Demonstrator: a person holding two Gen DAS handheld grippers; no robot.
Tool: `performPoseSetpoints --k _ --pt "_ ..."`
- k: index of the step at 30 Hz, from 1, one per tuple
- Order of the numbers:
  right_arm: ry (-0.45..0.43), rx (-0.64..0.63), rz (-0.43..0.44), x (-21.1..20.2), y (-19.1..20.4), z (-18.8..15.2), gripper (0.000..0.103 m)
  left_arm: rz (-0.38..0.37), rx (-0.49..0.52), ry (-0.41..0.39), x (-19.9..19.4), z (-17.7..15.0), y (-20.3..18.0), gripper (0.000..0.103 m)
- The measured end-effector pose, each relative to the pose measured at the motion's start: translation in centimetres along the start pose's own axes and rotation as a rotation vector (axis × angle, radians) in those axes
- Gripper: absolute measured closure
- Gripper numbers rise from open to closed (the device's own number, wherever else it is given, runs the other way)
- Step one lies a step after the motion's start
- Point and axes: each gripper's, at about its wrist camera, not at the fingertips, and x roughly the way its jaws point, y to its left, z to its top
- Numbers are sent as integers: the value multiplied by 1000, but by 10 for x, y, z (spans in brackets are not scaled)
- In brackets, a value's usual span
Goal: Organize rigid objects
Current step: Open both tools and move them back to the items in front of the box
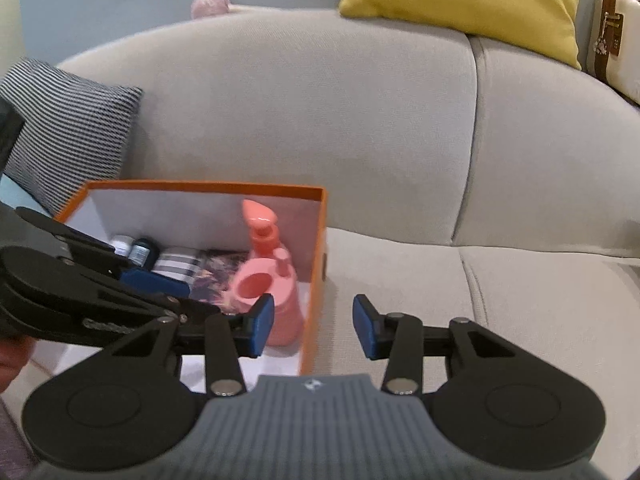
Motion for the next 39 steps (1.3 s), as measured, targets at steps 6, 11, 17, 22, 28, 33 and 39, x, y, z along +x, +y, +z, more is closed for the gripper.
performPoseSetpoints --k 6,11,17,22,28,33,39 --pt "-85 11 -16 -45 10 -28 58 -49 -71 -99 -50 -40 0 62" --pt "-90 95 16 -68 20 -64 58 -30 -106 -100 -56 -86 -6 62" --pt "21 140 12 -55 38 -119 54 25 -196 -27 -28 -127 -9 62" --pt "75 190 -14 -40 35 -138 44 33 -287 -2 -9 -140 -3 53" --pt "133 225 7 -25 33 -143 44 17 -335 -15 1 -147 -3 51" --pt "152 208 12 -20 37 -146 44 5 -364 -14 3 -149 -3 51" --pt "156 219 33 -19 34 -147 43 -23 -404 -13 6 -150 1 51"
